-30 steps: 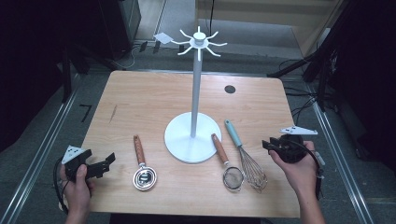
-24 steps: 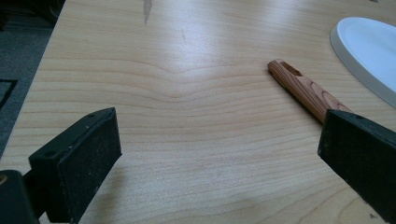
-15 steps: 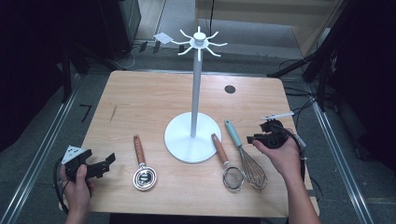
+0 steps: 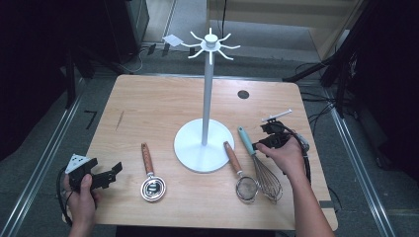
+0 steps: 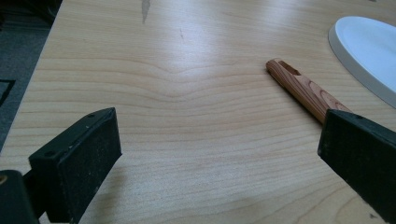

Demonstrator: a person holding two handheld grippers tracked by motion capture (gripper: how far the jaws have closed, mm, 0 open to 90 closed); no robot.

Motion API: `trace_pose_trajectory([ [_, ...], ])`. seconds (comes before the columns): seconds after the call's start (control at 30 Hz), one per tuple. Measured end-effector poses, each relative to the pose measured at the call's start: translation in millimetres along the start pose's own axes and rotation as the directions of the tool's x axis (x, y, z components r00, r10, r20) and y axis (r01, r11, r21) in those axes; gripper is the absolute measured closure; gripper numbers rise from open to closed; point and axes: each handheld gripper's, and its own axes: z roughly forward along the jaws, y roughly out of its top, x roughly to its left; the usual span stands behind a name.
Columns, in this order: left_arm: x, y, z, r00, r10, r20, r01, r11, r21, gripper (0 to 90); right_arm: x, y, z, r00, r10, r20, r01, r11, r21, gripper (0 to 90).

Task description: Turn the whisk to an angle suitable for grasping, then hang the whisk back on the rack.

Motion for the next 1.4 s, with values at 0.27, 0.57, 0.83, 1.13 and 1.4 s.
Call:
trace_pose_trajectory([
  [0.27,0.2,0.1,0.0,1.0000,-0.002,0.003,0.002,1.0000,0.001,0.0,3.0,8.6,21.2,0.9998,0.018,0.001,-0.018,0.993,0.119,66.1],
  [0.57,0.3,0.1,0.1,1.0000,-0.003,0.004,0.003,1.0000,0.002,0.0,5.1,10.4,36.2,0.9992,0.020,0.035,-0.026,0.981,0.193,66.4],
  [0.83,0.1,-0.1,0.0,1.0000,-0.001,0.005,0.001,1.0000,0.002,0.0,10.7,10.0,43.2,0.9975,0.002,0.070,-0.017,0.977,0.213,70.0],
  [1.13,0.2,-0.1,-0.1,1.0000,-0.001,0.007,0.001,1.0000,0.003,0.0,12.4,6.6,30.9,0.9985,-0.012,0.053,0.005,0.991,0.136,70.8],
  [1.4,0.1,-0.1,0.0,1.0000,-0.001,0.005,0.001,1.0000,0.002,0.0,14.4,2.7,-7.6,0.9991,-0.029,0.030,0.032,0.996,-0.080,70.9],
])
